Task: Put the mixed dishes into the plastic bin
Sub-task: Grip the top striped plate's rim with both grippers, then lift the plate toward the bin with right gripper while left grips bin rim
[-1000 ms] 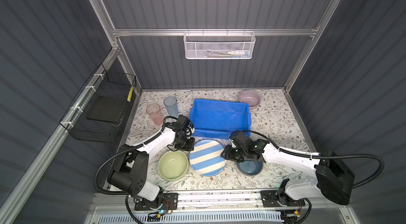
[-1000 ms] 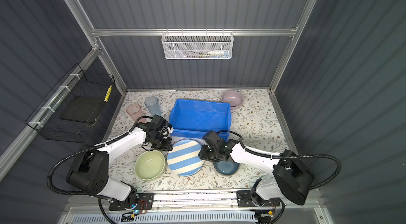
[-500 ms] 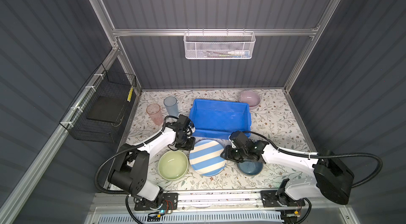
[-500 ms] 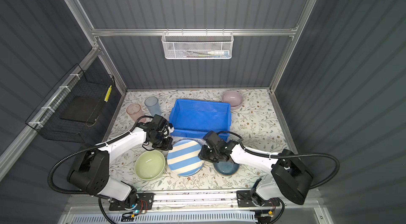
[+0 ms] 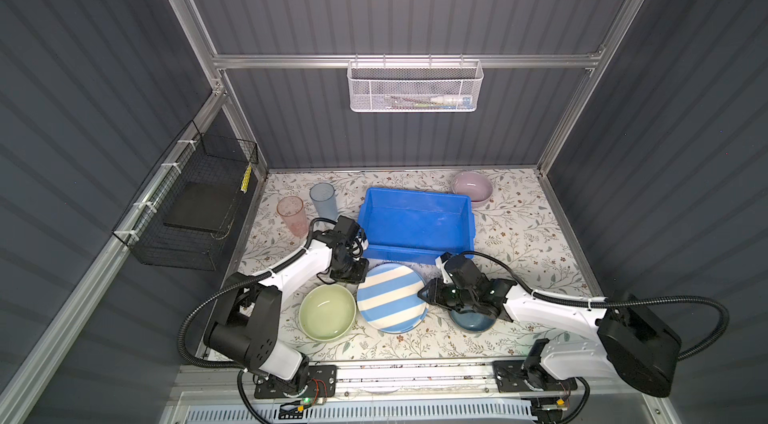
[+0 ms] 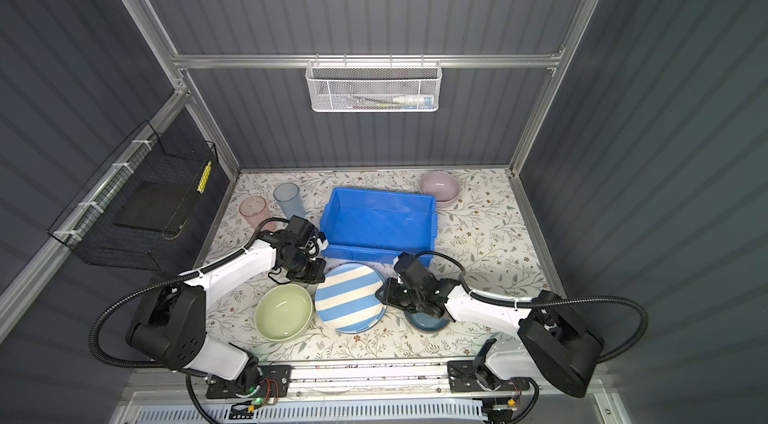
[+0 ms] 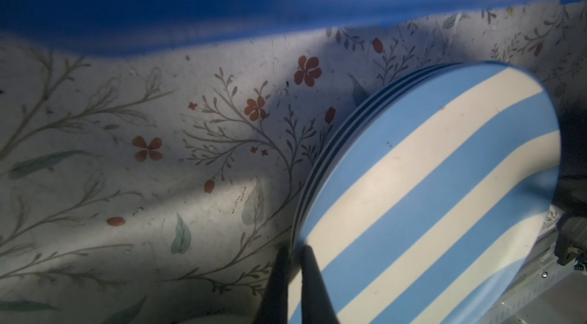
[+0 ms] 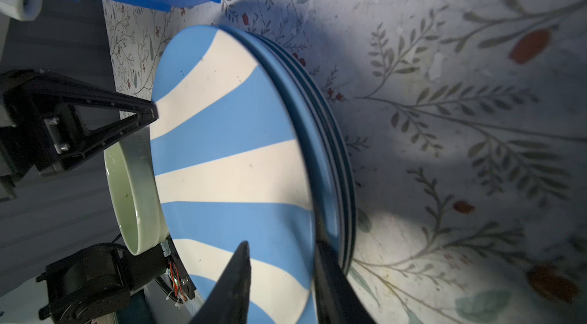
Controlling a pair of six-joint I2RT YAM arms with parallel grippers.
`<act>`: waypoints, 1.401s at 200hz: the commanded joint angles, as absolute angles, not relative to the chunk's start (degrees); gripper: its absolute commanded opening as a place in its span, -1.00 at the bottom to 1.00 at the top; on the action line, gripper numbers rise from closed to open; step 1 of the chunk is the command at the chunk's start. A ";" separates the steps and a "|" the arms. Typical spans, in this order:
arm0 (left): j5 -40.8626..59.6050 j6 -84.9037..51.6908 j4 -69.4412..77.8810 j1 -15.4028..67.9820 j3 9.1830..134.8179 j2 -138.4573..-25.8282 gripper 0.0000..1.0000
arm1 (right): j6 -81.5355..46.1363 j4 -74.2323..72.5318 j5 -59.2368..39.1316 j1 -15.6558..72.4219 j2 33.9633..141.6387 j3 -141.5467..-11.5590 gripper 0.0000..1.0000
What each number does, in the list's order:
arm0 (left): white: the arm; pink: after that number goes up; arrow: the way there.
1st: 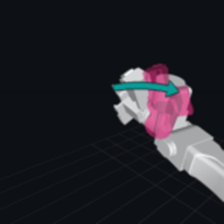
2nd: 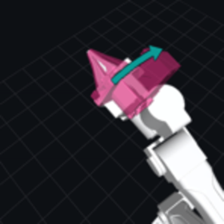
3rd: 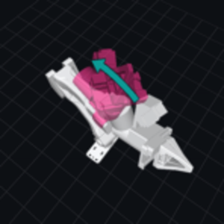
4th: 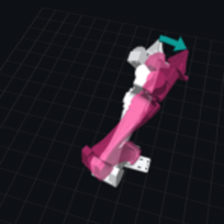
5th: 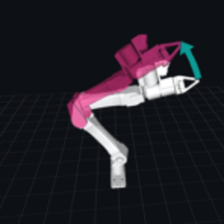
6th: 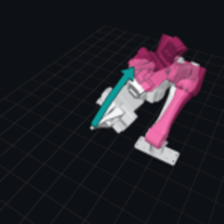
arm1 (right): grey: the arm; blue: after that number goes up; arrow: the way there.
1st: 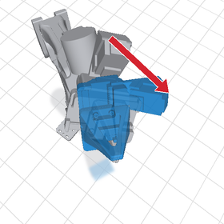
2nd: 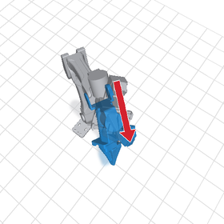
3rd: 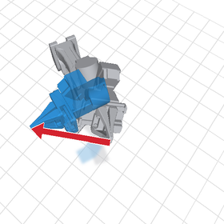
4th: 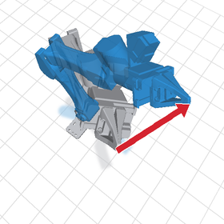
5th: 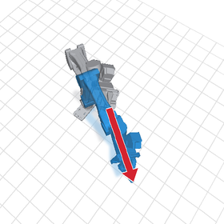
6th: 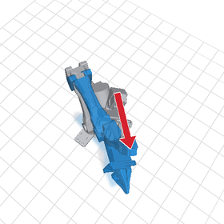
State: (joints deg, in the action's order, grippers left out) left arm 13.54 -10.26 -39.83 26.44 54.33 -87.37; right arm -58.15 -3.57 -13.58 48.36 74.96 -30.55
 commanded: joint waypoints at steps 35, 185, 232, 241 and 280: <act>15.21 -11.27 -39.90 28.34 52.80 -91.66 -0.90 | -52.88 -12.12 -16.49 49.48 70.96 -30.47 -0.29; 14.77 -11.45 -40.25 28.70 53.66 -91.25 -0.90 | -53.22 -6.55 -11.46 49.22 71.34 -32.68 -0.58; 14.59 -11.90 -41.11 28.68 54.95 -89.88 -0.86 | -52.22 0.40 -10.75 48.54 70.29 -34.84 -0.80; 14.35 -11.87 -41.47 28.65 55.23 -89.50 -0.85 | -51.93 1.19 -11.05 48.36 70.21 -35.16 -0.83; 13.22 -11.44 -44.33 28.61 57.18 -87.44 -0.75 | -50.25 4.79 -12.33 47.69 69.54 -37.18 -0.92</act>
